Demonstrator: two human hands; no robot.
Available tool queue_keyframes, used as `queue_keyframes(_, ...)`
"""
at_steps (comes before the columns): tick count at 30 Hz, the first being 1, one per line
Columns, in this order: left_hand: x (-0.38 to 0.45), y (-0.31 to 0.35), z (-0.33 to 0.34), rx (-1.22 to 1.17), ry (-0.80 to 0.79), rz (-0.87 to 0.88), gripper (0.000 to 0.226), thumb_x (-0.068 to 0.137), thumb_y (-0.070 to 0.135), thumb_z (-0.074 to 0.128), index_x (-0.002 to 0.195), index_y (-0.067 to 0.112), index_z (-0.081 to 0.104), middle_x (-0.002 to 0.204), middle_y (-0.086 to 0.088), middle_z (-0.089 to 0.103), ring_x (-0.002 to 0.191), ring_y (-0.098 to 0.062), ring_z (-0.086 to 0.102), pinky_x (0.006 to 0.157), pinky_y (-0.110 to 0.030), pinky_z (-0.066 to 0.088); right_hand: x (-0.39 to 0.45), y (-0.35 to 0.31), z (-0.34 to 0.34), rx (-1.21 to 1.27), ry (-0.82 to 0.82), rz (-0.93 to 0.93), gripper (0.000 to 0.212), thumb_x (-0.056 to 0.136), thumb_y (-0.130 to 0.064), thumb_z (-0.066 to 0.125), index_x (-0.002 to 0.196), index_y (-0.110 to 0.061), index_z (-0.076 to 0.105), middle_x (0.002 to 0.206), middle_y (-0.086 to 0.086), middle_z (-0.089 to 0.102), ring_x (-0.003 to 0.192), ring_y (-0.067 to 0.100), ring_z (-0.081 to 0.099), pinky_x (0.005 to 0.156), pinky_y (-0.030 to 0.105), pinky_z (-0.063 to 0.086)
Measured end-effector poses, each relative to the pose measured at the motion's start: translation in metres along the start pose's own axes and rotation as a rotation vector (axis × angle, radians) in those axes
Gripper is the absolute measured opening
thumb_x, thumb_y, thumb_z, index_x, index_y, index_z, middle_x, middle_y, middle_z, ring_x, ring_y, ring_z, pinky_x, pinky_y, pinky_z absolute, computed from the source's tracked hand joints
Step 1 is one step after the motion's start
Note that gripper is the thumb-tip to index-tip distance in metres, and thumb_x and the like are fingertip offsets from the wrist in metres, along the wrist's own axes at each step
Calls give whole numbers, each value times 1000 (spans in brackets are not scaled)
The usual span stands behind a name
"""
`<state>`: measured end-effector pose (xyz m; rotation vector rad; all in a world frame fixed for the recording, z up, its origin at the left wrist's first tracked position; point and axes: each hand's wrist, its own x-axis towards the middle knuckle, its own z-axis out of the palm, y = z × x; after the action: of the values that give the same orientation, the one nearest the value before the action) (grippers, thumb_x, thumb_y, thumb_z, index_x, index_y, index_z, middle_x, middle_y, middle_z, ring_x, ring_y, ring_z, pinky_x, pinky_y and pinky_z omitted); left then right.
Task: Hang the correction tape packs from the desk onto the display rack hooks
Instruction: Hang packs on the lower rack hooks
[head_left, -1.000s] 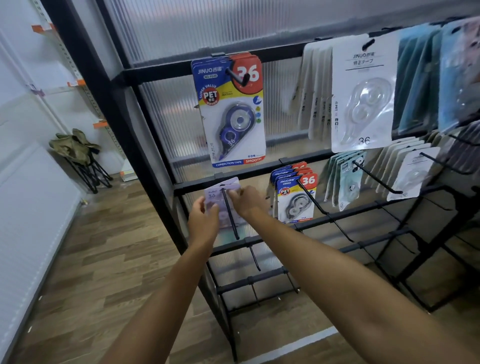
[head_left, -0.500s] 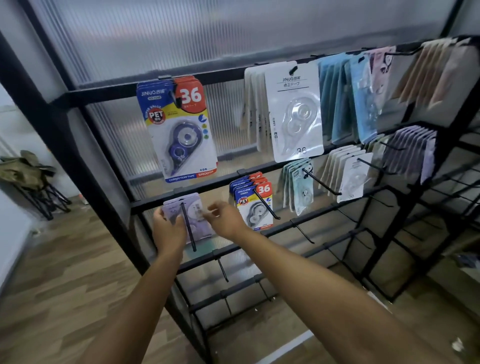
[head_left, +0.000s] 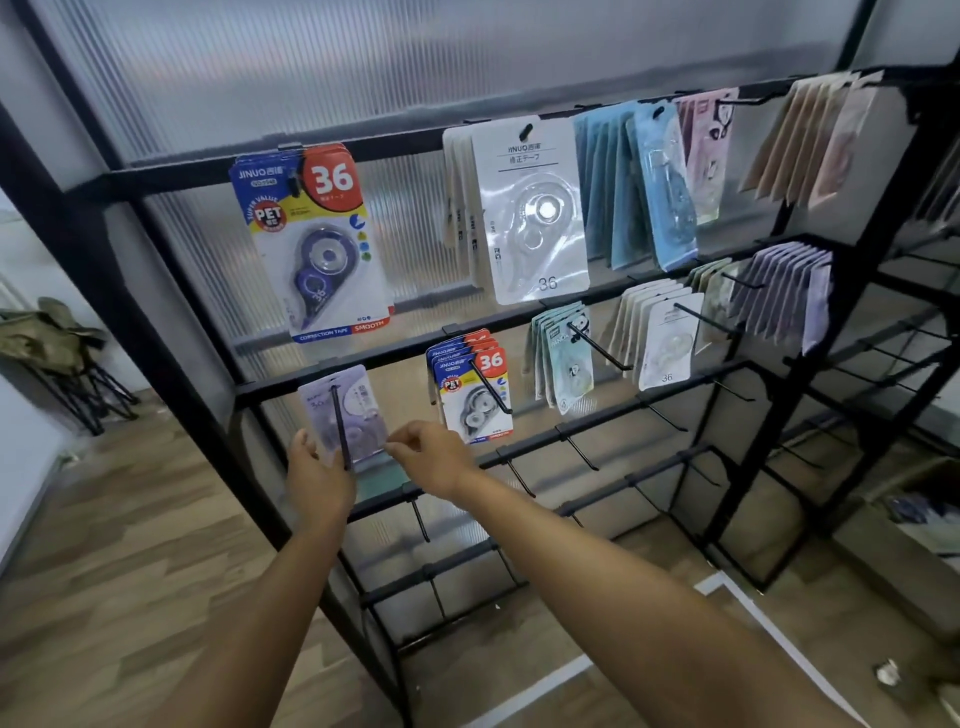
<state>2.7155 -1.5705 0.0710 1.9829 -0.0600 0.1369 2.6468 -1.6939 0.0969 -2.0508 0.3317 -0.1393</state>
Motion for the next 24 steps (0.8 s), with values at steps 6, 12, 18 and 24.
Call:
queue_keyframes(6,-42,-12,0,65,-101,-56,47,96,21,52,139,7,39,133,-15,54,119,-33,51,96,-40,40,-23,16,7,-45,-32,4,24,95,-24,53,108,-8,66,108,11,67,102,26,61,93,40,48)
queue_keyframes(12,-69,-16,-9,129,-177,-63,41,96,22,52,136,11,47,135,-11,55,118,-27,55,93,-34,41,-48,17,19,-80,-85,5,26,95,-24,52,111,-11,68,115,8,67,109,25,60,98,40,46)
queue_keyframes(18,-95,-18,-32,110,-197,-12,32,94,21,56,125,11,58,123,-8,64,115,-23,59,87,-26,39,-79,3,29,-114,-88,-33,24,94,-22,53,107,-11,69,112,9,69,108,25,60,95,38,47)
queue_keyframes(24,-140,-23,-67,83,-289,22,24,96,23,55,116,14,62,117,-5,65,113,-24,59,94,-36,45,-136,-8,44,-123,-22,-32,26,93,-21,53,112,-11,68,114,9,68,108,24,60,91,31,46)
